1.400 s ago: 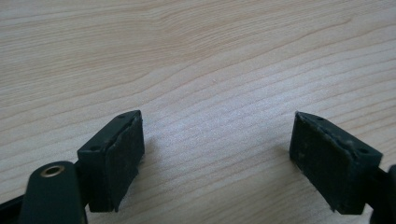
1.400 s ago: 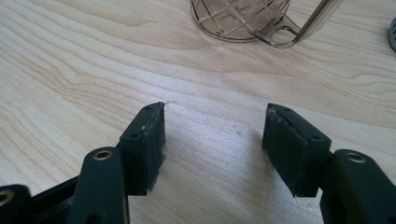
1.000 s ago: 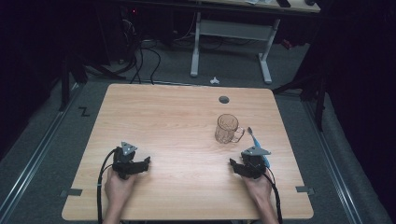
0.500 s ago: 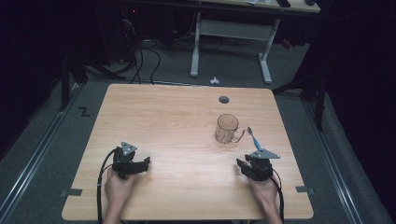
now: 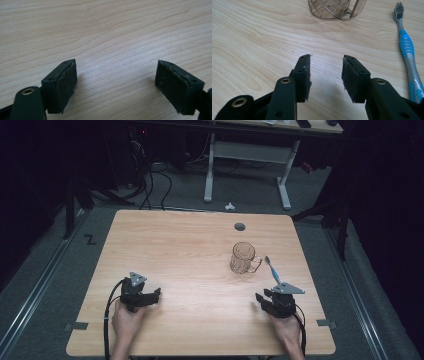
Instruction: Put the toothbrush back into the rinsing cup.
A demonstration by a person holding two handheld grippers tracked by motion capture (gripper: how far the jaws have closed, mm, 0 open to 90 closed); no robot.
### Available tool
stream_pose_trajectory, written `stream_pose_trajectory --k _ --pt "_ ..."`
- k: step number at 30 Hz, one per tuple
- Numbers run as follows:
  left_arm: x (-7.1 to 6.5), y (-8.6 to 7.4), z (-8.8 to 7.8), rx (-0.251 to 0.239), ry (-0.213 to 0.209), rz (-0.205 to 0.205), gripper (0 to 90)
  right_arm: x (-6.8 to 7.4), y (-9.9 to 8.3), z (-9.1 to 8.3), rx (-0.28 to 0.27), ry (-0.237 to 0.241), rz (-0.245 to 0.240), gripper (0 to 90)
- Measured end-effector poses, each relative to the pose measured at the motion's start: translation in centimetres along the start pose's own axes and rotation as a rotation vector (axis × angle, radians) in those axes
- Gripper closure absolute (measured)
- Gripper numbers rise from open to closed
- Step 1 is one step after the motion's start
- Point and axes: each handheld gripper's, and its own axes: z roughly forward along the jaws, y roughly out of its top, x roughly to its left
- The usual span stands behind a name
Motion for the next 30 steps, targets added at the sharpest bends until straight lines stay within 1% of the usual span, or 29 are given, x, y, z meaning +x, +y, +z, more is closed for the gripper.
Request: stream_pose_trajectory --k 5,9,11,14,19,21,25,30 --pt "0.0 0.0 0.0 0.0 0.0 0.0 18.5 -0.5 -0.1 -0.5 0.006 -0.002 0.0 59.3" --pt "0.0 0.0 0.0 0.0 0.0 0.0 18.5 -0.8 -0.3 -0.8 0.003 -0.001 0.008 59.5" --pt "0.0 0.0 0.0 0.0 0.0 0.0 18.5 -1.2 -0.5 -1.0 0.006 -0.004 0.021 59.9" --pt "0.0 0.0 0.0 0.0 0.0 0.0 18.5 -1.6 -0.6 -1.2 0.002 -0.008 0.025 60.2" --pt "0.0 0.0 0.0 0.0 0.001 0.0 18.5 -1.9 -0.6 -1.4 0.001 -0.012 0.038 60.2" --pt "0.0 0.0 0.0 0.0 0.001 0.0 18.5 -2.0 -0.6 -1.4 -0.001 -0.013 0.037 60.1" --pt "0.0 0.0 0.0 0.0 0.001 0.0 18.5 -2.4 -0.5 -1.8 -0.017 -0.006 0.068 59.3" --pt "0.0 0.0 0.0 0.0 0.001 0.0 18.5 -2.9 -0.3 -2.0 -0.018 -0.002 0.08 59.2"
